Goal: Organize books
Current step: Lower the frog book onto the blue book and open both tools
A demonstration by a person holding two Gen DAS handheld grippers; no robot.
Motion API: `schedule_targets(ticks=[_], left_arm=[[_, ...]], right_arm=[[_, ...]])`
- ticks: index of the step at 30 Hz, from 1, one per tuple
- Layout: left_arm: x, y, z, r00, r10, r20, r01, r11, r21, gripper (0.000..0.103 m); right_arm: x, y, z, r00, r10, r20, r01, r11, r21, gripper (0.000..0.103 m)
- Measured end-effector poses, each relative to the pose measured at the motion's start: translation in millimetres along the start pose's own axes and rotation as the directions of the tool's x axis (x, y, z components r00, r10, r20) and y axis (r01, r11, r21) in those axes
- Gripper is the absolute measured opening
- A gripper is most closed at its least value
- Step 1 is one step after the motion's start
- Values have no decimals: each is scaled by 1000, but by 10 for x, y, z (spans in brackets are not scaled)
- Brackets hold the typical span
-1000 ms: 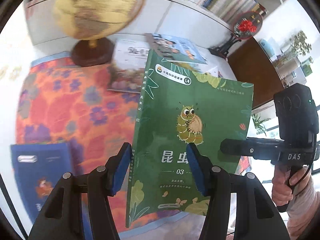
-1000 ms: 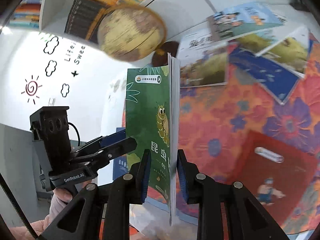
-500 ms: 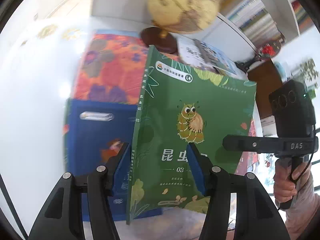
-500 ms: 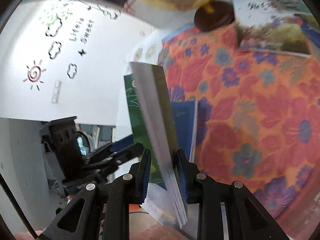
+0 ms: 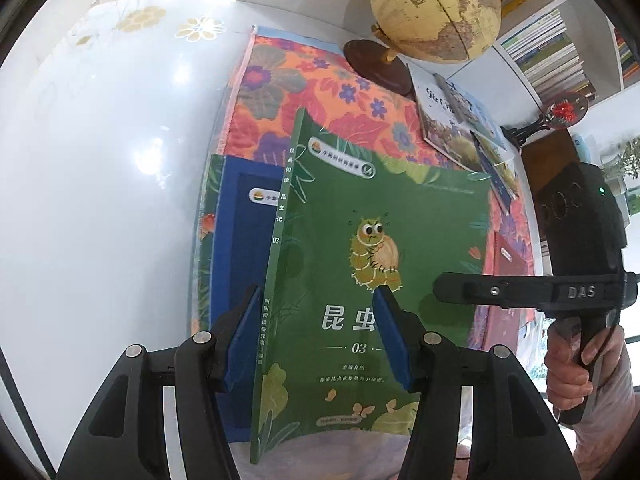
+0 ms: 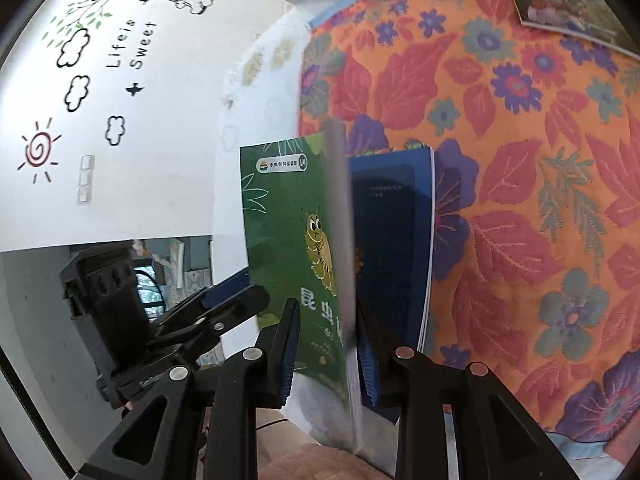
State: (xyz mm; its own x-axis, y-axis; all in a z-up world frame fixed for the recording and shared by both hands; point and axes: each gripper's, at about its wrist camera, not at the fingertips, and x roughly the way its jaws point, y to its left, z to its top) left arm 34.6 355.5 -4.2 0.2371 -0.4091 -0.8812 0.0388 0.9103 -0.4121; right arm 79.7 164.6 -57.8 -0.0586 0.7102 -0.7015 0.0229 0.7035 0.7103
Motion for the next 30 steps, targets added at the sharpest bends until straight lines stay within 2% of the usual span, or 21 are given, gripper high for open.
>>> schedule_targets(ticks=[6, 11, 18, 23, 30], left_arm=[[134, 165, -12, 1000, 10, -25, -11, 1000, -26, 53], [183, 324, -21, 1000, 17, -21, -18, 998, -60, 54], [171, 406, -42, 1000, 29, -2, -29, 996, -80, 56], [120, 499, -31, 998, 55, 10, -53, 991, -124, 56], [28, 412, -16, 996, 87, 36, -82, 988, -132, 56]], right_arm=[[165, -120, 37, 1000, 0, 6, -1, 999, 54, 28], [172, -200, 50, 999, 23, 26, -25, 996, 87, 28], [148, -324, 36, 1000, 11, 29, -15, 993, 121, 28], [47, -394, 22, 998, -24, 61, 15, 990, 141, 28], [-324, -575, -45, 991, 2, 137, -22, 989, 144, 28]])
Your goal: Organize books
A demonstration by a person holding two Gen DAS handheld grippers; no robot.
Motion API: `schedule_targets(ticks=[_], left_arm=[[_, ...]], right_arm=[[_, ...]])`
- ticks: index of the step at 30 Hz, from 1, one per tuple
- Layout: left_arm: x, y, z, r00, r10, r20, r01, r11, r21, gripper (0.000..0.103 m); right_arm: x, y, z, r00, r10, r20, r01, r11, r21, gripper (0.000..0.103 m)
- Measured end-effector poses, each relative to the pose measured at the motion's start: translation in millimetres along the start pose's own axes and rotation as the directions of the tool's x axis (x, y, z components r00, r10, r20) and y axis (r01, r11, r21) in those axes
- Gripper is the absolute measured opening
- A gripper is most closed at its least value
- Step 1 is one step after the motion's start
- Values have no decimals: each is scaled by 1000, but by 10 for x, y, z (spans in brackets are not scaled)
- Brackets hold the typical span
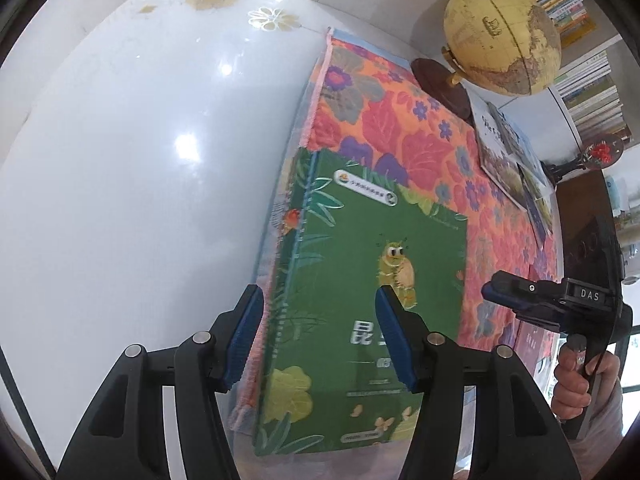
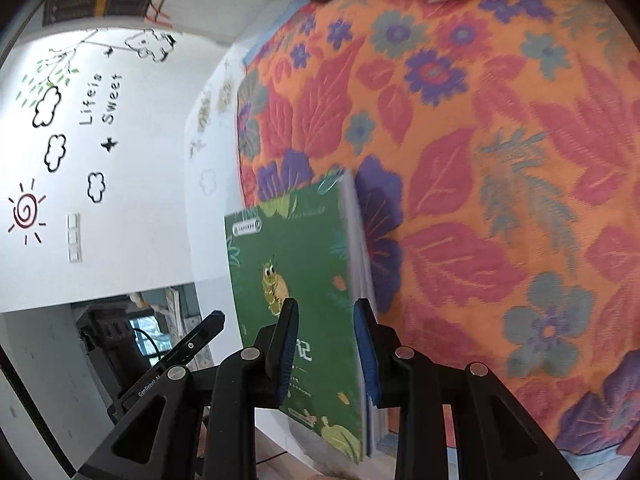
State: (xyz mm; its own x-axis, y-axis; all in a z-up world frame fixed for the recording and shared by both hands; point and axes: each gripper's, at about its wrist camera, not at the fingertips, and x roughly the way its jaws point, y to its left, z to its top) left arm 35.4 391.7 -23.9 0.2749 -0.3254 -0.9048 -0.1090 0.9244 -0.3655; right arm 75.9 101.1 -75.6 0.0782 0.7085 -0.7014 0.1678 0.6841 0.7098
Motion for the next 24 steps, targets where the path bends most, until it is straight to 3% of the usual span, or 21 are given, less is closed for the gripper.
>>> schedule_targets(ticks=[5, 9, 20, 24], left_arm=[[75, -376, -39, 999, 21, -47, -17, 997, 69, 56], [242, -806, -160, 994, 3, -106, 12, 990, 142, 56], [921, -2164, -623, 958, -60, -282, 127, 966, 226, 56], [1123, -2556, -760, 948, -41, -316, 129, 956, 263, 56]], right_arm=[[-352, -343, -25, 999, -14, 31, 14, 1000, 22, 28], [-652, -699, -87, 998, -16, 63, 11, 996, 84, 28], [-1550, -1402, -413, 983, -104, 154, 92, 992, 85, 28], [-1873, -1784, -493, 974, -122, 189, 100, 988, 121, 28]])
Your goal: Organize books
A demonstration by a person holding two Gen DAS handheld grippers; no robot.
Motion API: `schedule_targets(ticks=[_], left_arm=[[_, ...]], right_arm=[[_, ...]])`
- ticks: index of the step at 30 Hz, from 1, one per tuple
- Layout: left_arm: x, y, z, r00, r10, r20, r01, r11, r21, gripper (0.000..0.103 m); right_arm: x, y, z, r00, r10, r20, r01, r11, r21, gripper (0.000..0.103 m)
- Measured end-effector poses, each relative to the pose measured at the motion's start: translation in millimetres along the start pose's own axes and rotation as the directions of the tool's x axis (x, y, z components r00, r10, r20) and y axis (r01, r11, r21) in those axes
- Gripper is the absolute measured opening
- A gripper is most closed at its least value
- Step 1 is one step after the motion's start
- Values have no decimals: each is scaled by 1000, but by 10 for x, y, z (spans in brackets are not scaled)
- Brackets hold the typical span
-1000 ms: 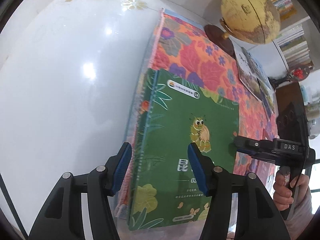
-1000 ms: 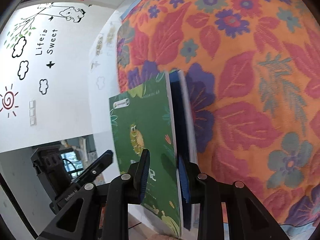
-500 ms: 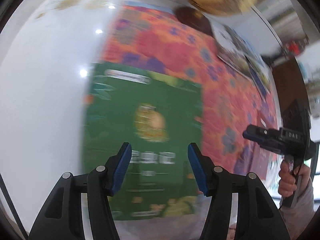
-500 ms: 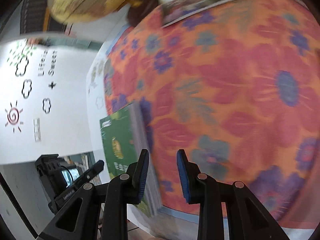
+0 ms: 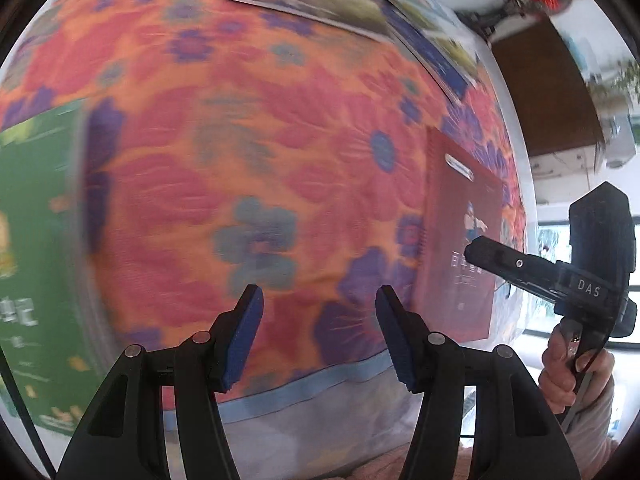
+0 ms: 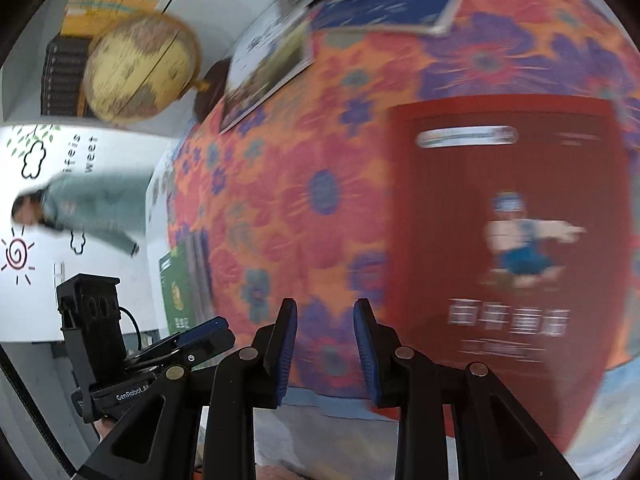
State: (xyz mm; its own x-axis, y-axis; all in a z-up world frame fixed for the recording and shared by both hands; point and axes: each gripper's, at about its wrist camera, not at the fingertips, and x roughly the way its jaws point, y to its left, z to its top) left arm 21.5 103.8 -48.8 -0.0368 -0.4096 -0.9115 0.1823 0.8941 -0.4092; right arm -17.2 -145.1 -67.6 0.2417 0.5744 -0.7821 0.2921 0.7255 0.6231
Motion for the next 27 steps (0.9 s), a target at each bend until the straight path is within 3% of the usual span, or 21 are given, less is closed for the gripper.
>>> schedule_targets(ticks=[10, 20, 24, 27], left_arm=[[511, -694, 88, 997, 23, -76, -20, 999, 46, 56], [774, -1037, 116, 994, 47, -98, -41, 997, 63, 60], [817, -1106, 136, 993, 52, -107, -44, 996, 76, 60], [824, -1079, 146, 994, 13, -108, -7, 999, 53, 60]], right_arm=[[-598, -1028, 63, 998, -3, 63, -5, 992, 125, 28], [-750, -1533, 16, 1000, -3, 29, -1, 989, 145, 28], [-730, -1681, -15, 996, 82, 18, -84, 984, 159, 28], [-705, -1823, -20, 984, 177, 28, -179, 965, 192, 28]])
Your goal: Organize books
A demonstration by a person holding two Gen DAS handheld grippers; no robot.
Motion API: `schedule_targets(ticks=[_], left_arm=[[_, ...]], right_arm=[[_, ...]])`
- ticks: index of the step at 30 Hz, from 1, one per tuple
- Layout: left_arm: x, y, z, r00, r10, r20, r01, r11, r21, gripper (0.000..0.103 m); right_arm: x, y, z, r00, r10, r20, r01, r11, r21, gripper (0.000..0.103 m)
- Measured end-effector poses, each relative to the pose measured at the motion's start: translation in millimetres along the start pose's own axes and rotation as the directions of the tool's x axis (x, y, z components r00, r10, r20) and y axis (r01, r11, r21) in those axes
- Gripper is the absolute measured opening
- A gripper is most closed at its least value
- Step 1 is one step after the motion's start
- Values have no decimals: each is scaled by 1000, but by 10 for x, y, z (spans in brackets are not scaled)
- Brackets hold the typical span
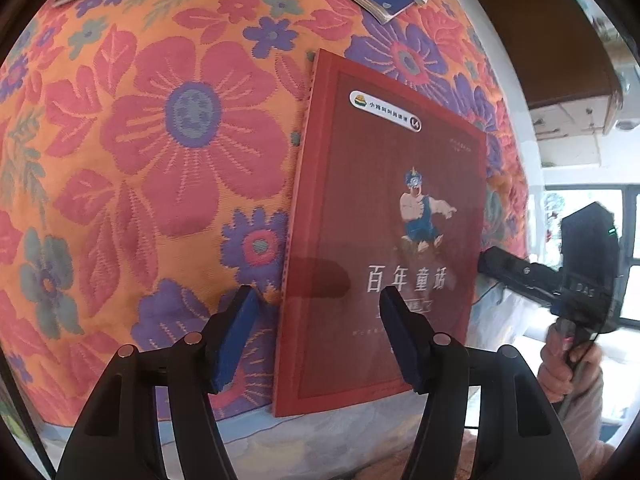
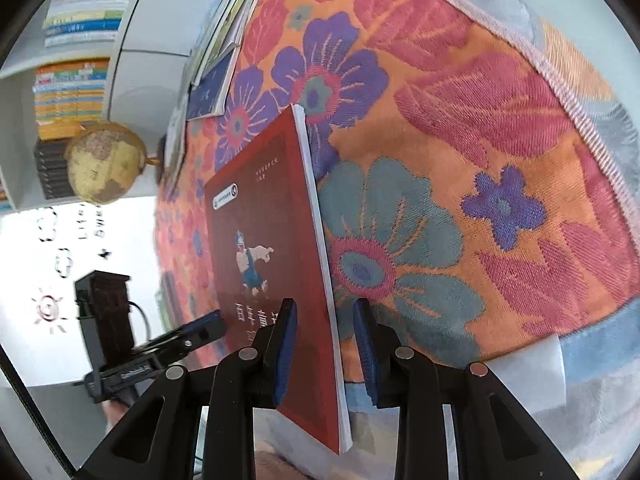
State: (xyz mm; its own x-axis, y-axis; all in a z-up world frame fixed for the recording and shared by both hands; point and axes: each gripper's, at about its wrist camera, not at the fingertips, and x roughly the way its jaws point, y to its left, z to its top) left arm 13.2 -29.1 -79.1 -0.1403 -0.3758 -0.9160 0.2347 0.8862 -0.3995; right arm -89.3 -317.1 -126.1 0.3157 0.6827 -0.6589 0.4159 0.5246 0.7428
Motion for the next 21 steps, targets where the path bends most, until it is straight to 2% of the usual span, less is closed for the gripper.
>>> schedule_targets(ticks=[4, 7, 12, 15, 19, 21], left_arm=[[-1, 163, 61, 994, -112, -3, 111, 990, -90, 60], [6, 244, 80, 986, -166, 0, 165, 979, -121, 60], [29, 136, 120, 991, -132, -25, 131, 990, -55, 63], [41, 91, 133, 991, -135, -26, 134, 990, -30, 65], [59, 84, 155, 988, -152, -27, 151, 988, -35, 65], [36, 90, 144, 990, -136, -30, 136, 991, -19, 65]], right_arm=[[-12, -154, 14, 994, 105, -10, -104, 994, 39, 28], [-14, -240, 13, 987, 160, -15, -159, 985, 62, 28], [50, -192, 39, 983, 182, -40, -180, 983, 39, 28], [136, -113, 81, 981, 190, -51, -189, 982, 15, 28], [200, 40, 115, 987, 148, -61, -151, 988, -46, 28], [208, 112, 109, 992, 113, -56, -117, 990, -77, 28]])
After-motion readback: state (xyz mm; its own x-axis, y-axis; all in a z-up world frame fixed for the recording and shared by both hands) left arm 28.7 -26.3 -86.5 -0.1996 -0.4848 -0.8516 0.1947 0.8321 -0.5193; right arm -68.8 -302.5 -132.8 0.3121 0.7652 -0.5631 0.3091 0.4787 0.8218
